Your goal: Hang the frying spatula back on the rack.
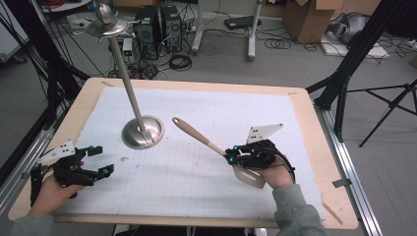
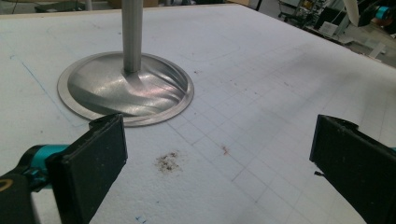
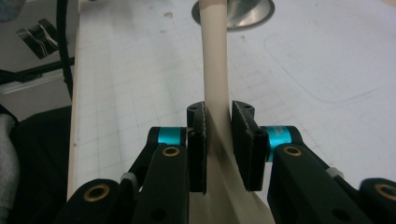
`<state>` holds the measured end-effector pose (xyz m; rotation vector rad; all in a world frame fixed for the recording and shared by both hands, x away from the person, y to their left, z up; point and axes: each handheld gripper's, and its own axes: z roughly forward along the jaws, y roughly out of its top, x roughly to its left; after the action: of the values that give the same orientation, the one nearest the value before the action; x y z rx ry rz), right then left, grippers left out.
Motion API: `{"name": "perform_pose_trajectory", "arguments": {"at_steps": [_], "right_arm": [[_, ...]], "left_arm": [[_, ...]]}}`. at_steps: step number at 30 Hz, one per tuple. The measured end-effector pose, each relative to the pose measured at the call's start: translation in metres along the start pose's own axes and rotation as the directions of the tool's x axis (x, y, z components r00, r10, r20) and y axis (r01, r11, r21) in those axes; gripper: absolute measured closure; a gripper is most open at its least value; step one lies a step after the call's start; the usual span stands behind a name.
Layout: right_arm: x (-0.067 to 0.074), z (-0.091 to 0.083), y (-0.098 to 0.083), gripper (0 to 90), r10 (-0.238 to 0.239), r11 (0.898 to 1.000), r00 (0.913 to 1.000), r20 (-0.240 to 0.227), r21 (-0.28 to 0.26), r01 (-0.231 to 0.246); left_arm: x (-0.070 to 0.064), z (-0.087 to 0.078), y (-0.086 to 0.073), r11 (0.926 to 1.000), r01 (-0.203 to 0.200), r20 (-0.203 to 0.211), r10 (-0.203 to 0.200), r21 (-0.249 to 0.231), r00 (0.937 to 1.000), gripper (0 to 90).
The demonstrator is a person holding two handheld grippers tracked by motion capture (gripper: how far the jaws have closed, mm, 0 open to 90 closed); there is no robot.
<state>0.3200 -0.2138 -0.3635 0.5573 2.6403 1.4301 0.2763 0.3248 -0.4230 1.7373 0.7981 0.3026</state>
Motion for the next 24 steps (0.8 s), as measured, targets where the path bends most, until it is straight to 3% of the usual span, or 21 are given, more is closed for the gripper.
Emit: {"name": "perform_pose_trajectory", "arguments": {"at_steps": [10,24], "right_arm": [[0.002,-0.001,0.025,77.0,-0.018,0.997,0.9995,-0.026,-0.073,0.016],[-0.001,-0.004,0.056,76.9,-0.029,0.993,0.9984,-0.048,-0.114,0.024]], "left_arm": [[-0.001,-0.002,0.000,1.0000,-0.002,0.001,0.002,0.001,1.0000,4.4],[-0.002,-0.006,-0.001,0.9999,-0.014,-0.008,0.014,0.002,0.9999,4.4]]}}
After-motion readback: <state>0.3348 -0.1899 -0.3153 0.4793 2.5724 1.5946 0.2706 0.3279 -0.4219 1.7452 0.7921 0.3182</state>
